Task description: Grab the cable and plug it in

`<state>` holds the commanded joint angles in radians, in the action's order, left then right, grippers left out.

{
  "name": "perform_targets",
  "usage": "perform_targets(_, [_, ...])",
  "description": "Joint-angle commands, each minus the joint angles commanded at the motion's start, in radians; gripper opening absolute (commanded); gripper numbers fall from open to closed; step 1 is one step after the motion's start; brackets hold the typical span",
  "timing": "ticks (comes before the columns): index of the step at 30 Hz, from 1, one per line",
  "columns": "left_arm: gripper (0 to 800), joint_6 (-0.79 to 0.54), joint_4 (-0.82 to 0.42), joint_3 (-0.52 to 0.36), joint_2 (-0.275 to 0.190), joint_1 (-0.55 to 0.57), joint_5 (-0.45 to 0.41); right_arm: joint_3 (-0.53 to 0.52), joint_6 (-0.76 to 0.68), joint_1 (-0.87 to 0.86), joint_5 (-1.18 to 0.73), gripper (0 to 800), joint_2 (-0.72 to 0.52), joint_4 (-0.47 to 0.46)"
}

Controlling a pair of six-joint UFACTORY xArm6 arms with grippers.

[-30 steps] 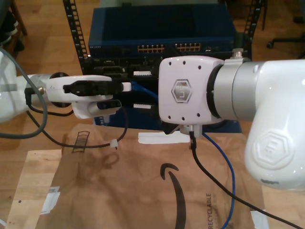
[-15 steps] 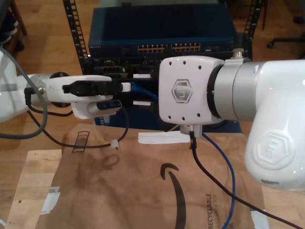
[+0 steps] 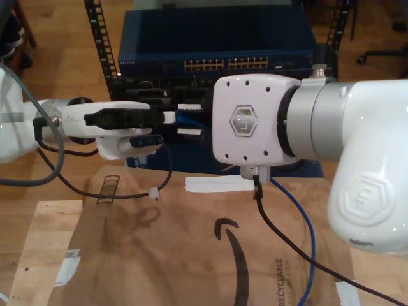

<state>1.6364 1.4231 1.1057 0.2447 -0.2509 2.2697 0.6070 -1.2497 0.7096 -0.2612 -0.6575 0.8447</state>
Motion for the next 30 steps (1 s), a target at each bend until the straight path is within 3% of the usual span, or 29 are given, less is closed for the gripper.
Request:
perform_targets(6, [32, 0.0, 0.002, 0.005, -0.002, -0.002, 0.0, 0.002, -0.002, 0.0, 0.002, 102, 0.0, 0.003])
perform_targets(7, [79, 0.0, 0.002, 0.005, -0.002, -0.002, 0.0, 0.002, -0.002, 0.0, 0.002, 85, 0.0, 0.003])
perform_targets(9, [384, -0.002, 0.003, 0.002, -0.002, -0.002, 0.002, 0.002, -0.003, 0.0, 0.002, 47, 0.0, 0.003])
perform_targets(10, [495, -0.003, 0.003, 0.002, -0.002, -0.002, 0.003, 0.002, -0.005, 0.0, 0.002, 40, 0.0, 0.003])
perform_targets(16, [755, -0.006, 0.006, 0.006, -0.009, -0.002, 0.012, 0.002, -0.005, 0.0, 0.003, 17, 0.0, 0.008])
perform_targets(19, [794, -0.008, 0.006, 0.014, -0.038, -0.005, 0.003, 0.008, -0.006, -0.009, 0.003, 7, 0.006, 0.015])
perform_targets(22, [797, -0.009, -0.021, 0.038, -0.058, -0.026, -0.066, 0.029, -0.041, -0.035, 0.015, 3, 0.044, 0.014])
perform_targets(26, [797, -0.009, -0.232, 0.133, -0.058, -0.101, -0.135, 0.031, -0.044, -0.115, 0.044, 2, 0.069, 0.009])
perform_targets(30, [797, -0.02, -0.399, 0.199, -0.068, -0.201, -0.144, 0.015, -0.043, -0.152, 0.146, 2, 0.095, -0.008])
